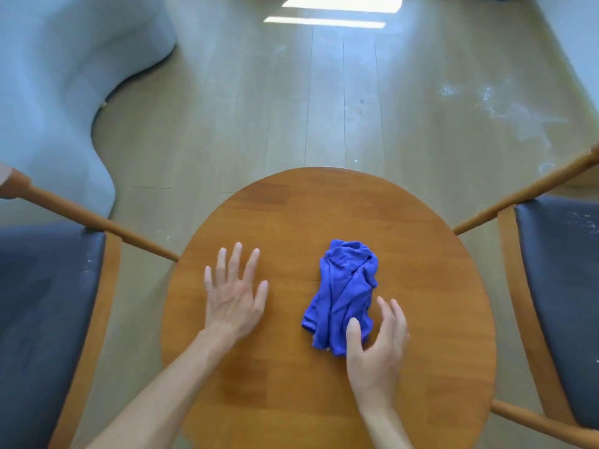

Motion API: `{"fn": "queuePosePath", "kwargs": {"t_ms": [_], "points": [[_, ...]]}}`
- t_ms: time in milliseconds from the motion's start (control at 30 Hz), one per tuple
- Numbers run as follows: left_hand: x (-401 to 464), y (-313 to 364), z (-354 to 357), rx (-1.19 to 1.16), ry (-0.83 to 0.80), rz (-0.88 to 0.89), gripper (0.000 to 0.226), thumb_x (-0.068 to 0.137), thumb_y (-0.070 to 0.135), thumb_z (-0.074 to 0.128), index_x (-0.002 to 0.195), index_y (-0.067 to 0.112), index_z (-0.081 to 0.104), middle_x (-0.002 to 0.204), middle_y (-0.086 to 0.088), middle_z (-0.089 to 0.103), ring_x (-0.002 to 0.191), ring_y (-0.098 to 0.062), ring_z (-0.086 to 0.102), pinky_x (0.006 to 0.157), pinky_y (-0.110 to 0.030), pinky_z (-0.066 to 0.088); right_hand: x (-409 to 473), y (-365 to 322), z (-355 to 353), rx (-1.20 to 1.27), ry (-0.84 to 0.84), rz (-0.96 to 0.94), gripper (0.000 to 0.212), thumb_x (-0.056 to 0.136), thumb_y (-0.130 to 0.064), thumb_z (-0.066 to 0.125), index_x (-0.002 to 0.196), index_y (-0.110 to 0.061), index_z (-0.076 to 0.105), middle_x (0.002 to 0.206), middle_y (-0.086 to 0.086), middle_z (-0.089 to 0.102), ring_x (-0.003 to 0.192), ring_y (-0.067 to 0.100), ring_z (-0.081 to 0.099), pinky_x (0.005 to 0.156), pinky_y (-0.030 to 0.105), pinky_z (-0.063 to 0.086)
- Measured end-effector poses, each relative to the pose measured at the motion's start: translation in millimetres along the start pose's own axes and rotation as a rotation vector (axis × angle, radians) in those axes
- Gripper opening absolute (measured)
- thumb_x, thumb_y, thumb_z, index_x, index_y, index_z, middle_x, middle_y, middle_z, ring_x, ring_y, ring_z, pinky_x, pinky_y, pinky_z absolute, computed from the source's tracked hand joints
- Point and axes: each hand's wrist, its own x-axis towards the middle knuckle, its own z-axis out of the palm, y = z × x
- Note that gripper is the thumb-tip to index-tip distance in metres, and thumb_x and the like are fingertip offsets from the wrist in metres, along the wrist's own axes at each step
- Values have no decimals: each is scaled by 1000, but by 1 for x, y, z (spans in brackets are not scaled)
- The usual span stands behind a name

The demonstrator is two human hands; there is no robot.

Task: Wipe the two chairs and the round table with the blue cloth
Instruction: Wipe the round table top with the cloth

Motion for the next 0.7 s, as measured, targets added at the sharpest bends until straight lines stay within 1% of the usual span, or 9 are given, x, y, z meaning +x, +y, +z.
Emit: {"fn": "queuePosePath", "kwargs": {"t_ms": [67,133,200,267,333,433,500,567,700], "points": [[-4,-25,15,94,-84,-1,74,85,62,3,154,32,0,162,-3,-10,148,-26,-15,119,-51,-2,16,-28,27,-204,-34,-44,70,81,-45,63,142,-16,44,151,17,31,136,36,32,109,47,29],[-7,-31,25,142,-97,42,76,84,67,-10,151,31,-10,161,-5,-17,147,-26,-20,119,-52,-5,25,-47,55,-350,-118,12,82,80,-52,67,148,-21,35,155,22,19,139,43,25,107,56,29],[-7,-30,29,111,-51,53,76,90,65,-8,153,24,4,162,-10,-3,149,-32,-5,118,-54,0,29,-48,74,-466,-67,-61,80,76,-49,72,144,-17,43,152,28,25,133,48,33,99,58,37],[-7,-29,31,91,-21,62,73,95,60,2,154,20,17,161,-13,9,148,-34,7,116,-56,7,35,-39,82,-520,-32,-219,68,78,-45,70,137,-18,52,149,27,33,128,47,41,92,55,44],[-6,-29,34,85,-2,71,69,96,57,10,153,20,21,161,-14,10,148,-35,9,115,-57,9,53,-30,84,-502,-58,-433,58,81,-42,66,134,-21,55,148,24,38,128,43,44,91,50,45],[-5,-32,41,88,28,72,69,93,55,24,153,20,23,162,-12,10,148,-34,10,115,-58,12,110,-25,80,-470,-183,-785,57,72,-29,71,128,-20,62,142,22,46,121,42,53,89,48,47],[-5,-32,42,106,28,79,70,92,56,23,153,21,21,162,-12,8,148,-34,9,115,-58,12,154,-21,67,-516,-233,-877,60,68,-21,73,127,-17,64,140,22,48,115,43,56,87,49,49],[-5,-32,42,106,36,78,71,92,56,25,154,21,20,162,-12,7,148,-34,8,115,-58,13,186,-11,51,-556,-171,-729,58,71,-18,71,129,-15,61,143,22,45,115,44,55,86,50,47],[-5,-31,43,88,62,85,73,90,54,31,153,20,22,162,-13,8,148,-35,9,115,-59,13,212,-5,43,-529,113,-84,56,83,-21,63,137,-17,48,149,20,34,115,48,46,87,55,38]]}}
